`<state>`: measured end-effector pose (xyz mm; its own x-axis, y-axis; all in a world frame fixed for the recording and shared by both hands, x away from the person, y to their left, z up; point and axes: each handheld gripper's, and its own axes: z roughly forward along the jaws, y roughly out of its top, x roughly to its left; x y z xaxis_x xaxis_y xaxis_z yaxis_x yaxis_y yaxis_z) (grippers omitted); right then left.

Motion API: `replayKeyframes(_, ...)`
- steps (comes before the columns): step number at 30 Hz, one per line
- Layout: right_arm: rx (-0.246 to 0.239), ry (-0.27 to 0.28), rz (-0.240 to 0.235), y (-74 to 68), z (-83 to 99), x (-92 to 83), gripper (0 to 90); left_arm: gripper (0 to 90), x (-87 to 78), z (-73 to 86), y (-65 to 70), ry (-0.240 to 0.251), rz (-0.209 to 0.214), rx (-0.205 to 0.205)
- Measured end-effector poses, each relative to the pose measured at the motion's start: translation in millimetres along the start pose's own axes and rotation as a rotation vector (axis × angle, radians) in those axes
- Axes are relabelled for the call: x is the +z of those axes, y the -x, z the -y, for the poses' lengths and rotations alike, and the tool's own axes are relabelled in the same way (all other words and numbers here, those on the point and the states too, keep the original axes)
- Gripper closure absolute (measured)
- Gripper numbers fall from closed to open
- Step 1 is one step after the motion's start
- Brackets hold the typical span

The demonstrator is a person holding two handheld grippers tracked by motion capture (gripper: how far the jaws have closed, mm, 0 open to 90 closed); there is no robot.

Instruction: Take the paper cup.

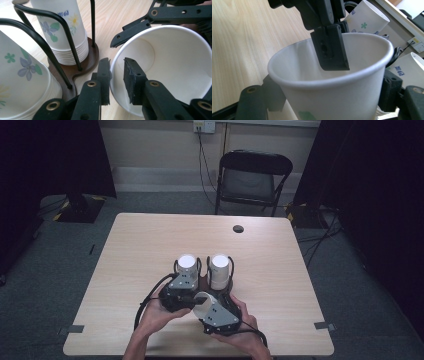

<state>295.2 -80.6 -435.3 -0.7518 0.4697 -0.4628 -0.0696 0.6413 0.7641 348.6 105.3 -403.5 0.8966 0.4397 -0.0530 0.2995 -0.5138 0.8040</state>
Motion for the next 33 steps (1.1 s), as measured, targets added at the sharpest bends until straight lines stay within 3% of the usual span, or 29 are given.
replayKeyframes(3,0.027,0.001,-0.008,2.3,0.4,0.0,26.1,73.8,-0.6,1.7,0.2,0.039,0.004,0.017)
replayKeyframes(10,0.071,-0.013,-0.014,6.6,3.2,-1.7,26.1,68.1,3.1,5.8,1.3,0.077,-0.014,0.032)
replayKeyframes(12,0.086,-0.012,-0.011,7.9,4.4,-1.8,25.9,67.2,3.9,6.4,1.5,0.086,-0.002,0.023)
replayKeyframes(17,0.129,-0.004,-0.010,10.3,7.9,-3.3,26.0,62.6,3.9,11.1,1.6,0.127,-0.021,-0.008)
replayKeyframes(26,0.172,-0.003,0.007,12.2,14.6,-4.7,26.2,49.0,-5.0,20.2,1.5,0.176,-0.117,-0.021)
replayKeyframes(33,0.205,-0.004,0.012,14.1,19.4,-5.7,26.4,37.5,-12.3,29.5,-3.7,0.211,-0.138,-0.075)
